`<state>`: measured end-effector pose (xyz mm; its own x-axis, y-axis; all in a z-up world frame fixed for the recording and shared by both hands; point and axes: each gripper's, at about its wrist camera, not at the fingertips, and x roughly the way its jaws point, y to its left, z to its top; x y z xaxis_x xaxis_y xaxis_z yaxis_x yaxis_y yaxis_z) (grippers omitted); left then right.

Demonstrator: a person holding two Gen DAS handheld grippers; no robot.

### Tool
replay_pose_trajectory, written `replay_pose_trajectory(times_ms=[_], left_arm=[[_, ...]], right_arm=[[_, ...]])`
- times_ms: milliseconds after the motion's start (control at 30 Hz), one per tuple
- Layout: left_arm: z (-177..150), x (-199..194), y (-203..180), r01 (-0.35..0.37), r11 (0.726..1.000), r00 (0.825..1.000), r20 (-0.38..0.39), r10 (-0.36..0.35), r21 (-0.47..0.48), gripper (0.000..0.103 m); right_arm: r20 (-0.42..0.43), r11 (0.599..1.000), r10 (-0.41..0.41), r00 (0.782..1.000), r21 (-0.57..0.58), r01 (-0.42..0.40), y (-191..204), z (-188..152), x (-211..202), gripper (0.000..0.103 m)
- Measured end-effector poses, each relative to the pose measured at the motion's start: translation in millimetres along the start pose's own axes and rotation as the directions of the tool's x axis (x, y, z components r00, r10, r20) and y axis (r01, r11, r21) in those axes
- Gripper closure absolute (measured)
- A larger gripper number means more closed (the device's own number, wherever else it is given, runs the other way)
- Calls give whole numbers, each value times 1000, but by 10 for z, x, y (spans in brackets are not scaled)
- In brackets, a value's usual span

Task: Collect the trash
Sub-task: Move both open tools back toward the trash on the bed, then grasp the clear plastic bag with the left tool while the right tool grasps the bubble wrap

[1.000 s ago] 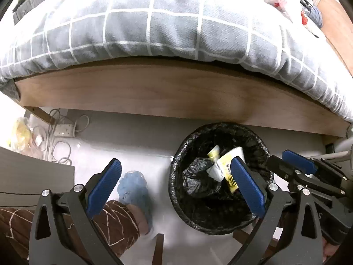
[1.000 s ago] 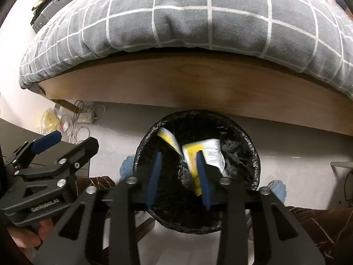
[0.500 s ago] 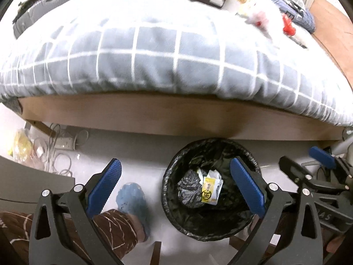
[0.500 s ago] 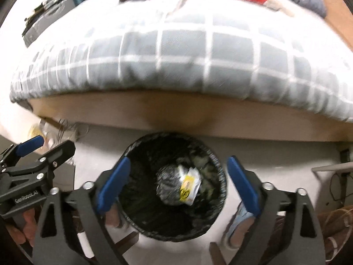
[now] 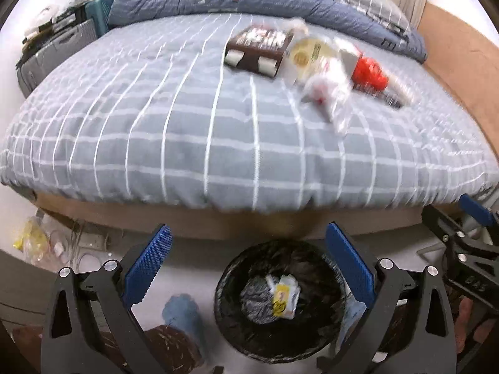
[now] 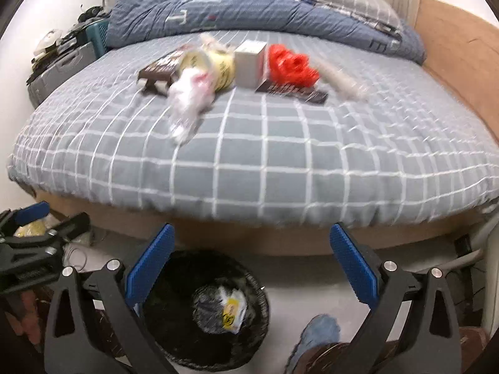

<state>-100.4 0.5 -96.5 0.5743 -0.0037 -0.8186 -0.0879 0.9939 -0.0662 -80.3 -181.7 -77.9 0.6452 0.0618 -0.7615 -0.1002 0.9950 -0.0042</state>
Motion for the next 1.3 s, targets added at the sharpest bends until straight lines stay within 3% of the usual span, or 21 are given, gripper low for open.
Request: replay_pose_trajectory(times_ms=[333, 600, 900, 1167, 1300], left_arm=[[531, 38, -285, 24, 999, 999, 47, -26, 42, 6], [938, 208, -583, 62, 995, 997, 48, -66, 72, 6], [1453, 569, -837, 69, 994, 997, 26, -71, 87, 6], [1595, 989, -923, 71, 992, 997, -28, -69, 104, 7], [1597, 1150, -958, 82, 990, 996, -55, -77, 115, 15]], right_arm=[[78, 999, -17, 997, 33, 15, -353, 517, 0, 8], [94, 999, -42, 995, 34, 39, -670, 931, 207, 8], [103, 996, -85, 991, 32, 82, -1114, 1545, 693, 8], [58, 995, -95, 994, 27, 93, -1380, 1918, 1313, 14], [37, 994, -102, 994, 34, 101, -1458, 2037, 1590, 15]])
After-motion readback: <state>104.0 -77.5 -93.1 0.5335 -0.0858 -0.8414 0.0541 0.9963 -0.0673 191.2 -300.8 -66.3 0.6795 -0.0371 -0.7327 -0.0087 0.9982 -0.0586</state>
